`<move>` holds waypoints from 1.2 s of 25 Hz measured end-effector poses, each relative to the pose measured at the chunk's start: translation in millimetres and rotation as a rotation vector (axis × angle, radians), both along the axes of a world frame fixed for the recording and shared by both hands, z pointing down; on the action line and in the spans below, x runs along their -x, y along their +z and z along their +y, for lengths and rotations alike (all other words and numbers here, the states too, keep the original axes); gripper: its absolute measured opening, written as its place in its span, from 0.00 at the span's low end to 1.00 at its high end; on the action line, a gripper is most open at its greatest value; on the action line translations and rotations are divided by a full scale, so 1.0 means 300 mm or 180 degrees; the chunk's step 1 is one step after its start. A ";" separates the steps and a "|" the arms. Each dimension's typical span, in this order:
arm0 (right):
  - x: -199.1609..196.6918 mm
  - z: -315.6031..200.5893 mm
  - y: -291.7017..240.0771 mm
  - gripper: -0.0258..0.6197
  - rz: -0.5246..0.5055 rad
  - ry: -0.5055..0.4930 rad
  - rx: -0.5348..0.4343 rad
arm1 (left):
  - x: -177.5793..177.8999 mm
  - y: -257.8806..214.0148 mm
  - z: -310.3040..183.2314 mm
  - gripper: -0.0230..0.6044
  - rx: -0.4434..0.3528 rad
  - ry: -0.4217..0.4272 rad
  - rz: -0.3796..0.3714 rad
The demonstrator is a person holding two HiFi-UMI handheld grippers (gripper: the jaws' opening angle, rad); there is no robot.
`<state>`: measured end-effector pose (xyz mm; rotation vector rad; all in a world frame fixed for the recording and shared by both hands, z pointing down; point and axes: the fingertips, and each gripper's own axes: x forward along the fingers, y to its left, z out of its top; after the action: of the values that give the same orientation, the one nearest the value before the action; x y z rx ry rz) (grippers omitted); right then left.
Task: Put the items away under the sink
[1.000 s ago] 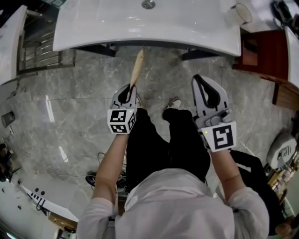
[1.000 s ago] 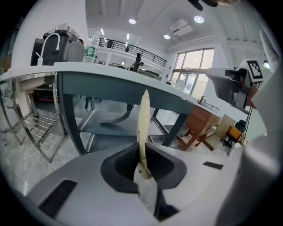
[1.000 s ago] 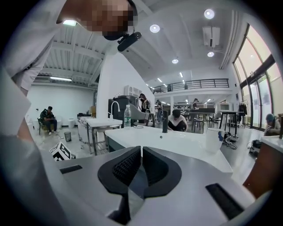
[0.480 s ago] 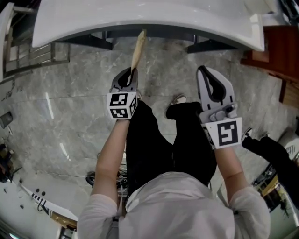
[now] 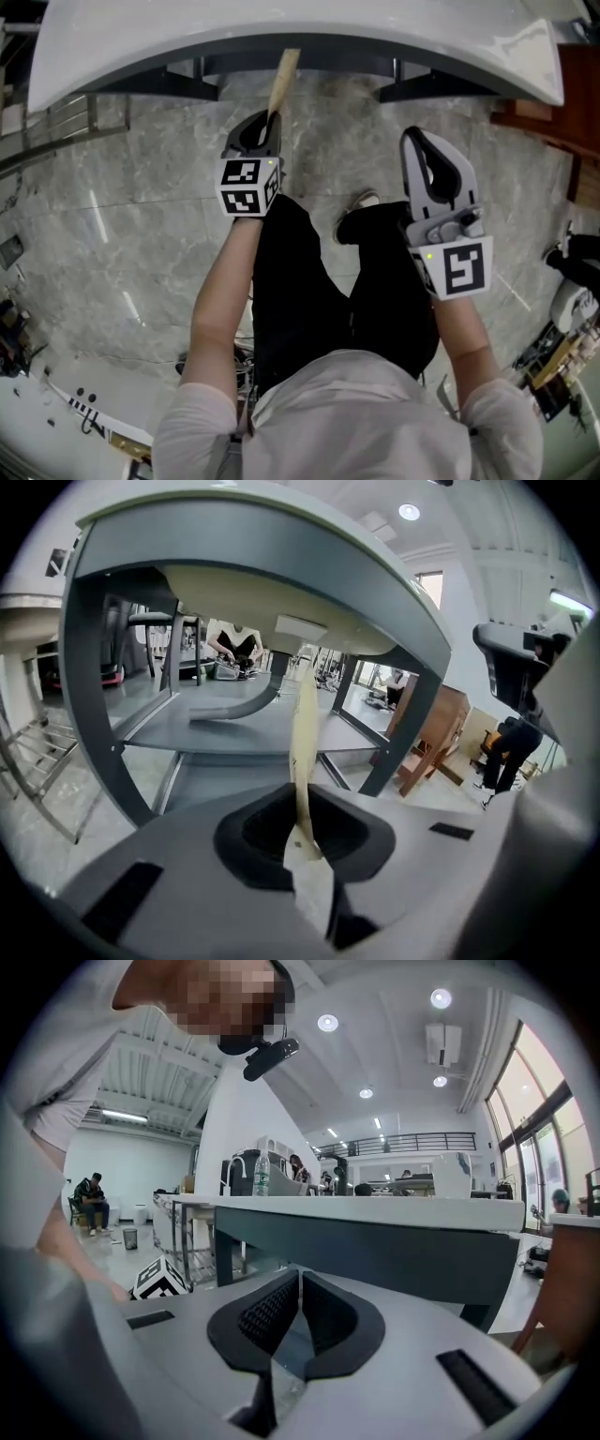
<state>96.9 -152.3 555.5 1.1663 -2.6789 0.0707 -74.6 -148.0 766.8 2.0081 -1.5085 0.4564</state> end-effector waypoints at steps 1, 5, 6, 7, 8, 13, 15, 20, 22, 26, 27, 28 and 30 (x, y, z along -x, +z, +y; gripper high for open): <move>-0.003 -0.007 0.014 0.10 0.0008 0.0016 -0.0008 | 0.000 0.011 -0.021 0.10 -0.0011 0.0008 -0.0002; -0.014 -0.030 0.061 0.10 -0.0029 0.0083 -0.0017 | 0.006 0.051 -0.091 0.10 0.0007 -0.0025 -0.0009; -0.021 -0.036 0.074 0.10 -0.0030 0.0097 -0.0009 | -0.001 0.063 -0.108 0.10 0.0025 -0.0016 0.0000; -0.027 -0.044 0.086 0.10 -0.0026 0.0108 -0.0009 | -0.010 0.074 -0.127 0.10 0.0042 0.0001 0.0017; -0.032 -0.053 0.096 0.10 -0.0021 0.0117 -0.0020 | -0.019 0.085 -0.147 0.10 0.0055 0.0021 0.0032; -0.035 -0.082 0.132 0.10 -0.0023 0.0157 -0.0020 | 0.002 0.131 -0.240 0.10 0.0087 0.0020 0.0005; -0.046 -0.094 0.131 0.10 0.0012 0.0164 -0.0034 | 0.004 0.141 -0.284 0.10 0.0092 0.0044 -0.0015; -0.093 -0.124 0.127 0.10 0.0036 0.0281 -0.0079 | 0.007 0.172 -0.387 0.10 0.0112 0.0082 -0.0109; -0.110 -0.134 0.132 0.10 0.0047 0.0303 -0.0063 | -0.001 0.176 -0.440 0.10 0.0060 0.0039 -0.0090; -0.126 -0.139 0.131 0.10 0.0089 0.0331 -0.0040 | 0.025 0.138 -0.503 0.14 -0.0159 -0.0160 -0.0067; -0.133 -0.133 0.129 0.10 0.0099 0.0352 -0.0023 | 0.028 0.123 -0.501 0.17 -0.0226 -0.0186 -0.0058; -0.141 -0.127 0.128 0.10 0.0111 0.0370 0.0005 | 0.028 0.108 -0.496 0.20 -0.0279 -0.0198 -0.0052; -0.144 -0.115 0.124 0.10 0.0133 0.0383 0.0070 | 0.030 0.078 -0.483 0.25 -0.0333 -0.0201 -0.0071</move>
<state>140.1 -186.8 592.7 1.3065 -2.5638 0.0939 -83.5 -292.8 790.3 2.0340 -1.6352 0.3825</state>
